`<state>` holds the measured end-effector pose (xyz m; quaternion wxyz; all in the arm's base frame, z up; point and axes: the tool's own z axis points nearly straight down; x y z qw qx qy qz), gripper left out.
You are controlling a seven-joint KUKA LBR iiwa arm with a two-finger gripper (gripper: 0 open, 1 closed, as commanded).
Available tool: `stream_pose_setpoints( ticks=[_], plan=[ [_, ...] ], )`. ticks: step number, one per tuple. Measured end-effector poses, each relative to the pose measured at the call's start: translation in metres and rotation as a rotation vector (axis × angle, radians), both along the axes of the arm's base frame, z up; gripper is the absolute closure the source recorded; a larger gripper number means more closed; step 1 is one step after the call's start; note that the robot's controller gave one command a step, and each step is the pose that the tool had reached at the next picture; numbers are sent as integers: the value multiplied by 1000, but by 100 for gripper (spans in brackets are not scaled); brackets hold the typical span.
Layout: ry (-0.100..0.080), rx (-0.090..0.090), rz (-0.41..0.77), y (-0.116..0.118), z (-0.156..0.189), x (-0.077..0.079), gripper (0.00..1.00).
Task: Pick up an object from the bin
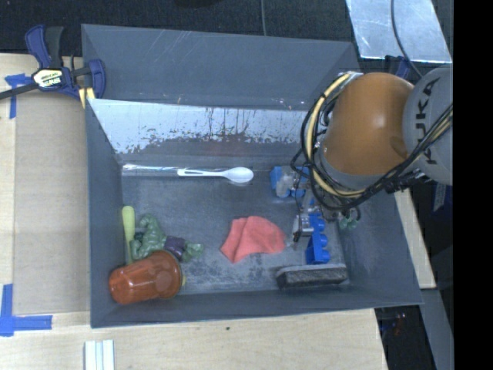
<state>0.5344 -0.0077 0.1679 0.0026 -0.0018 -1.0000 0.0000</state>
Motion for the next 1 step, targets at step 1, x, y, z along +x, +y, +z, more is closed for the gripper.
stream_pose_setpoints(
  ticks=[1],
  plan=[
    [-9, 0, 0, 0, 5, 2, 0]
  ],
)
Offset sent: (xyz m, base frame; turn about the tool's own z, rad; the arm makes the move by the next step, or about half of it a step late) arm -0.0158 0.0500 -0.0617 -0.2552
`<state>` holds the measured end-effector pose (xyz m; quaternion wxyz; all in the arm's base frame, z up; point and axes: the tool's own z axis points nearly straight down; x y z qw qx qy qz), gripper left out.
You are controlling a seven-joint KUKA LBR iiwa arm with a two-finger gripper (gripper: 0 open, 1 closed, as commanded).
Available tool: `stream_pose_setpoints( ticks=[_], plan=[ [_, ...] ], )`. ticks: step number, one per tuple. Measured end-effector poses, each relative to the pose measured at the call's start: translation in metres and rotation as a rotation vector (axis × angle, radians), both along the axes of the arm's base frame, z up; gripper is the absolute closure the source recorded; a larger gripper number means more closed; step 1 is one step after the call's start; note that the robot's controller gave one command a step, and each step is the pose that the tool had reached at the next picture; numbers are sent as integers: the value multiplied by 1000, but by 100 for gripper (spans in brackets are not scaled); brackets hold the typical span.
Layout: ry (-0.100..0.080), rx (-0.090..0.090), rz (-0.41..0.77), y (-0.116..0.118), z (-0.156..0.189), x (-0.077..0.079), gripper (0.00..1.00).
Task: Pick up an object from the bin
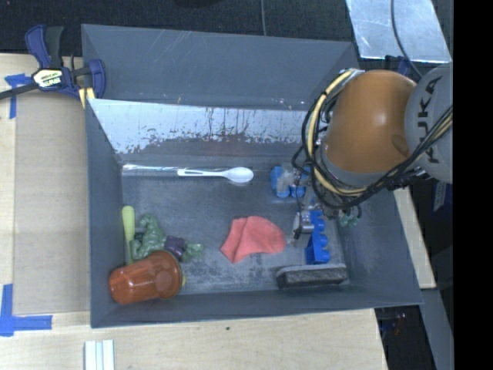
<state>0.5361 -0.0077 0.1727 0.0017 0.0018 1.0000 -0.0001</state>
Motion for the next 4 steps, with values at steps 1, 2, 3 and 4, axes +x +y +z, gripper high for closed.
stream_pose_setpoints(
  ticks=[1, 2, 3, 4],
  plan=[
    [-7, -3, 130, 23, -31, -7, 0],
    [1, -1, 259, 61, -78, -38, 0],
    [-6, 0, 41, 75, -79, -31, 0],
    [0, 0, 47, 35, -98, -39, 100]
  ],
)
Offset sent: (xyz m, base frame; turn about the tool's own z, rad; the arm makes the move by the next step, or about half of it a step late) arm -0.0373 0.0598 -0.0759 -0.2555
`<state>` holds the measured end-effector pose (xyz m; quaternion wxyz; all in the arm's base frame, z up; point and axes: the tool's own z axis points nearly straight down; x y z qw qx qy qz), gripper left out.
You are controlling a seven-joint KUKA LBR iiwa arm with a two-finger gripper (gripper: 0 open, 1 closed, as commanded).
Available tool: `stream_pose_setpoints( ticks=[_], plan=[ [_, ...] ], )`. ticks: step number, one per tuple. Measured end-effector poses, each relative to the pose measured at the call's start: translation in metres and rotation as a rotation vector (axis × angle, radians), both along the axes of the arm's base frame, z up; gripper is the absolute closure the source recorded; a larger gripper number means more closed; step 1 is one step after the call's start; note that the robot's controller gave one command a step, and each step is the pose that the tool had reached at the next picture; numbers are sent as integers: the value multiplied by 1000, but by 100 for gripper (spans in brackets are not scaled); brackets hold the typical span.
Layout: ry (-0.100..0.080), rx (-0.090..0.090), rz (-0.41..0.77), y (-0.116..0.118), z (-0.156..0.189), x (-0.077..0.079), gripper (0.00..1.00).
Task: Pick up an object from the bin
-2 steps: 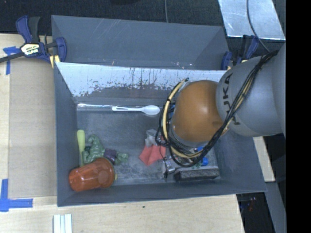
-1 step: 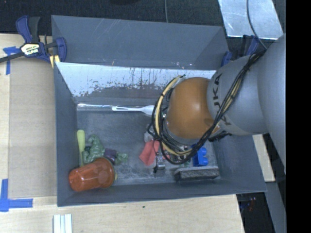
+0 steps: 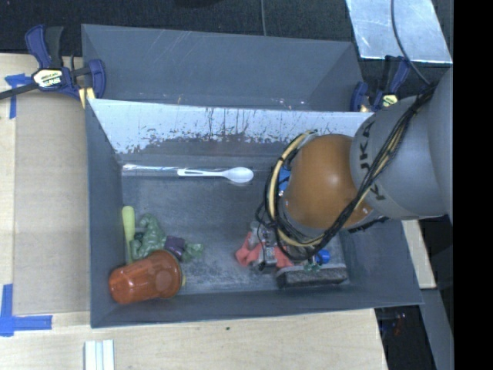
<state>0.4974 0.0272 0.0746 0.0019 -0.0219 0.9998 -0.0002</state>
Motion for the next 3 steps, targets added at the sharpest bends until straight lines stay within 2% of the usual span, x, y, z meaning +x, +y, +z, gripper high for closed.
stream_pose_setpoints(
  ticks=[1, 2, 3],
  plan=[
    [0, 0, 0, 0, 0, 0, 100],
    [3, 0, -5, 6, 66, 6, 100],
    [8, -1, 39, 3, 133, -11, 100]
  ],
)
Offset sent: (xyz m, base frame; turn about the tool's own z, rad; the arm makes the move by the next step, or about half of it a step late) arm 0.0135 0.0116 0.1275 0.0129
